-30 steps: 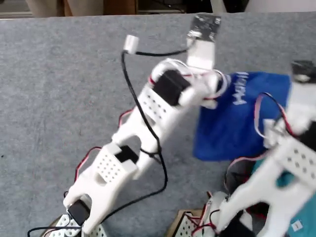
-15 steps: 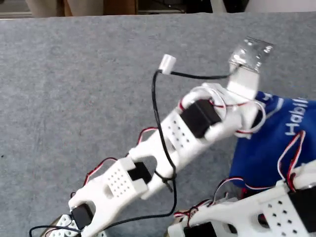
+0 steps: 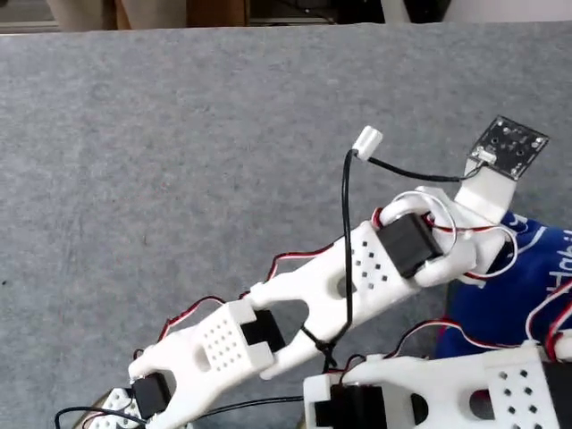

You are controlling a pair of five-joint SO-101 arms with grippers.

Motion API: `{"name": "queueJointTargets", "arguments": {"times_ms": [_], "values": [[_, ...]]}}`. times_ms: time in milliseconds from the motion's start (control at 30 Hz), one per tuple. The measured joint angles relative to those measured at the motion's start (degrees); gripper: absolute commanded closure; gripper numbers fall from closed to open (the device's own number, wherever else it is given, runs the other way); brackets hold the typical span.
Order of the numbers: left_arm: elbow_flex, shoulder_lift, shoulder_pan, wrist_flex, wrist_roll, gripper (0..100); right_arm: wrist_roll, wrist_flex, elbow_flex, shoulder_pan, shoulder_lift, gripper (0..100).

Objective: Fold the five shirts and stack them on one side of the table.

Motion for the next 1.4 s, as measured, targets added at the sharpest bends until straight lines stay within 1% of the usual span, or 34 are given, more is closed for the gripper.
{"name": "queueJointTargets", "arguments": {"times_ms": [67, 133, 267, 333, 433, 500, 633, 700, 733, 800, 900, 967, 1033, 1100, 1267, 1333, 1400], "values": [[0.00, 0.00, 0.00, 0.00, 0.00, 98, 0.00, -1.14, 0.53, 0.53, 0.00, 99.0], [0.00, 0.00, 0.00, 0.00, 0.00, 94, 0.18, -1.41, 0.53, 0.62, 0.00, 95.1], [0.00, 0.00, 0.00, 0.00, 0.00, 82, 0.35, -1.58, 0.53, 0.62, 0.00, 79.7], [0.00, 0.00, -0.09, 0.00, 2.11, 79, 0.35, -1.58, 0.53, 0.62, 0.00, 71.6], [0.09, 0.00, -0.09, 0.00, 4.57, 79, 2.11, -1.58, 0.53, 0.62, 0.00, 62.4], [0.09, 0.00, -0.18, 0.00, 5.01, 79, 2.64, -1.58, 0.53, 0.70, 0.00, 60.4], [0.18, 0.00, -1.76, 1.41, 5.45, 79, 2.73, -1.58, 0.53, 0.70, 0.00, 61.8], [0.18, 0.00, -3.08, 2.64, 5.54, 79, 2.73, -1.58, 0.53, 0.70, 0.00, 64.6], [-0.09, 0.00, -3.87, 3.78, 5.54, 80, 2.73, -1.58, 0.53, 0.70, 0.00, 67.3], [-2.20, 0.09, -5.80, 7.30, 5.54, 82, 2.73, -1.58, 0.53, 0.70, 0.00, 75.8], [-8.26, 0.09, -9.93, 13.45, 4.92, 92, 2.73, -0.79, 0.53, -0.18, -0.70, 89.1], [-12.04, 0.00, -13.54, 17.23, 1.49, 99, 2.73, 2.02, 0.88, -4.40, -2.20, 94.9], [-14.24, 0.00, -17.58, 20.66, -2.64, 97, 2.46, 5.27, 2.90, -11.52, -3.52, 97.7], [-14.42, -0.26, -22.07, 21.89, -6.33, 98, -0.35, 7.82, 4.40, -19.78, -5.27, 98.7], [-13.71, -4.57, -37.01, 22.24, -6.51, 98, -6.68, 9.67, 4.75, -42.29, -12.40, 98.7], [-10.55, -8.09, -42.37, 22.24, -6.51, 98, -9.32, 9.85, 4.92, -51.16, -15.03, 98.6], [-5.10, -12.22, -46.15, 22.24, -6.51, 98, -12.48, 9.85, 4.92, -59.69, -16.88, 98.4]]}}
